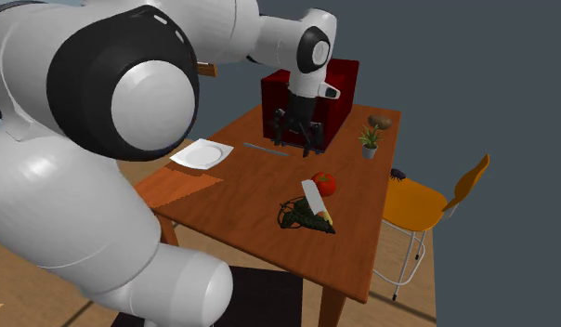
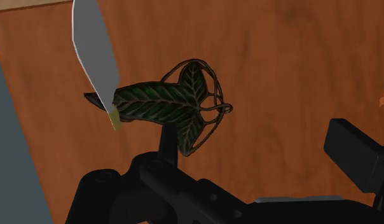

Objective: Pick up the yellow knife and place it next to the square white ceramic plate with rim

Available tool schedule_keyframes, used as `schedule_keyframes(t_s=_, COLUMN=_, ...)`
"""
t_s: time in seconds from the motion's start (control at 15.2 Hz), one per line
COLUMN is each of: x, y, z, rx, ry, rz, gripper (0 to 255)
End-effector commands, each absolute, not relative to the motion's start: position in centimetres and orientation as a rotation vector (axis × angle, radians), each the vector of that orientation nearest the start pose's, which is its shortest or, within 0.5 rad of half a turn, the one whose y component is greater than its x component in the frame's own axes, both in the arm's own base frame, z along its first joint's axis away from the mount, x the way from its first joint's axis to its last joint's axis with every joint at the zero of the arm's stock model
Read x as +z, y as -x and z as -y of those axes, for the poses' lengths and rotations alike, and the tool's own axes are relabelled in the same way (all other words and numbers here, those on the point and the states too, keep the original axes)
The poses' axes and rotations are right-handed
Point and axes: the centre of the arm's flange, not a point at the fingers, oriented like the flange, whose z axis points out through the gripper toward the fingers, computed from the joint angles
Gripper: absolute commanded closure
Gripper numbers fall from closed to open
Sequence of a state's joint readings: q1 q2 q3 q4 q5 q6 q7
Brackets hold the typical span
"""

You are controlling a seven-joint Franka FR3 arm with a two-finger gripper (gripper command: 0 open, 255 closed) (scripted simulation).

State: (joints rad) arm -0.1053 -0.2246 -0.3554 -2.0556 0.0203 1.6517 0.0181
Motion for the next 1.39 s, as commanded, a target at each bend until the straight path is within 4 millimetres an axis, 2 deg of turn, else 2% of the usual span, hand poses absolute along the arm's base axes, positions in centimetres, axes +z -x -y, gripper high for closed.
schedule_keyframes(t_s=0.0, x=49.1, y=-42.5, z=24.3, rx=0.311, ry=2.864, rz=-0.748, gripper=0)
schedule_keyframes(t_s=0.4, x=42.3, y=-42.9, z=31.2, rx=0.479, ry=2.706, rz=-0.900, gripper=0)
schedule_keyframes(t_s=0.86, x=33.5, y=-41.3, z=38.3, rx=0.661, ry=2.501, rz=-1.058, gripper=0)
schedule_keyframes(t_s=0.92, x=32.8, y=-41.1, z=38.8, rx=0.675, ry=2.483, rz=-1.071, gripper=0)
schedule_keyframes(t_s=1.32, x=30.1, y=-40.2, z=37.3, rx=0.675, ry=2.483, rz=-1.071, gripper=0)
